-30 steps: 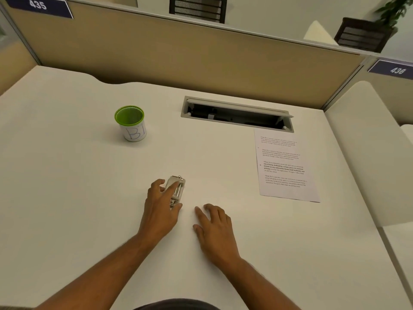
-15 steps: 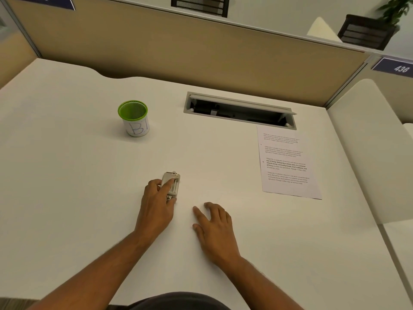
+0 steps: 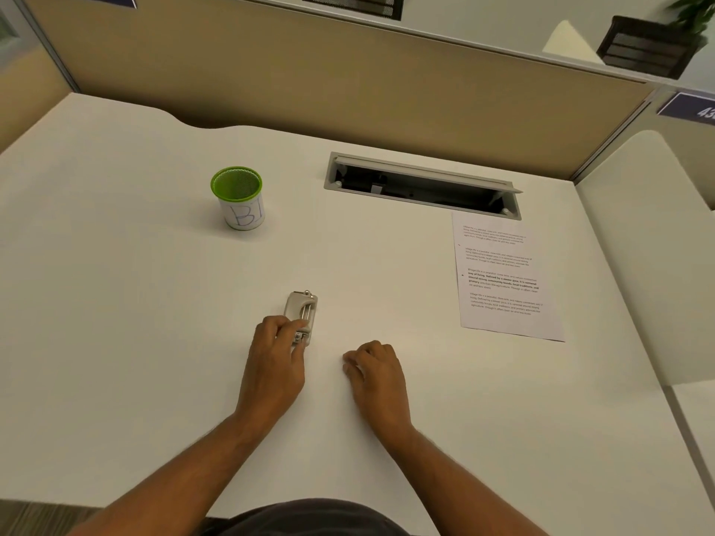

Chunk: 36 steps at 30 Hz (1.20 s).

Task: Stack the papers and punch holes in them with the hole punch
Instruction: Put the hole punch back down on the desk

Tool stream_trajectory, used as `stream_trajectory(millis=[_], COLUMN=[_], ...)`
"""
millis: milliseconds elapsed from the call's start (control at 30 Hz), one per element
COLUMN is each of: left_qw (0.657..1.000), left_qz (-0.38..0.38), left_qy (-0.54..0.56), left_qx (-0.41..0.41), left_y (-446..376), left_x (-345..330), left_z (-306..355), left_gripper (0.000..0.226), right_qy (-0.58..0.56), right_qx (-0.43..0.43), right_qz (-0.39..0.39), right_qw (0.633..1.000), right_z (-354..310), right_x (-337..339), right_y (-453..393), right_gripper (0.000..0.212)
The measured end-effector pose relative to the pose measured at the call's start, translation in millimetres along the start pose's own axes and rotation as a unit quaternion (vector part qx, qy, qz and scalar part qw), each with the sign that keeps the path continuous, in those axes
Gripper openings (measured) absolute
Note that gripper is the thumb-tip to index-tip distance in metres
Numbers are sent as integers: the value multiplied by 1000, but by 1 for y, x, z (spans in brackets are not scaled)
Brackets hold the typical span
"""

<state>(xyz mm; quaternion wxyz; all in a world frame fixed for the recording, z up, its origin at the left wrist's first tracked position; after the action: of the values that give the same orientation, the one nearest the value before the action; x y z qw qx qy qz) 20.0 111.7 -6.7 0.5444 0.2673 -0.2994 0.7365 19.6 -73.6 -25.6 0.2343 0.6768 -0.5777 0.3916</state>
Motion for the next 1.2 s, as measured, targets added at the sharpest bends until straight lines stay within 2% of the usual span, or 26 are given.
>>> stream_trajectory(millis=[267,467,833,900,967,1067,1200], left_qw=[999,999,997,996,995,993,990], left_qz=[-33,-48,-77,-88,-97,-117,-143], left_qy=[14,20,20,15,10,10,11], left_qx=[1,4,5,5,3,4,1], left_y=[17,19,26,27,28,28,24], left_x=[-7,-8,-14,-16,-18,-24,-36], left_z=[-7,-6,-5,-3,-1,3,14], left_gripper=[32,29,25,22,18,14,13], right_qy=[35,100,182,125,1,-144,-218], right_qx=[5,60,106,89,13,-113,-164], right_qz=[-14,-41,-103,-120,-104,-68,-52], right_qw=[999,992,972,981,995,981,961], right_z=[-6,-19,-19,-12,3,33,55], right_x=[-3,-6,-25,-23,-12,6,15], right_y=[-12,-20,-26,-32,-37,-36,-26], right_gripper=[7,8,13,13,14,15,17])
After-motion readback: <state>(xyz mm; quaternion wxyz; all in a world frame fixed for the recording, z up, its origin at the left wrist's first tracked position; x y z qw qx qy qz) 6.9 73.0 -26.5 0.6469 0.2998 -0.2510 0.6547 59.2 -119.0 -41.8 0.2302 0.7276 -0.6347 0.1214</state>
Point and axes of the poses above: each hand's wrist, its own y-axis away from the middle knuckle, its own x-axis out of the back of the hand, z = x × y, the point moved 8 cm from there along -y, towards the middle knuckle, and after that the axes turned 7 degrees about x, right-handed, at the moved point
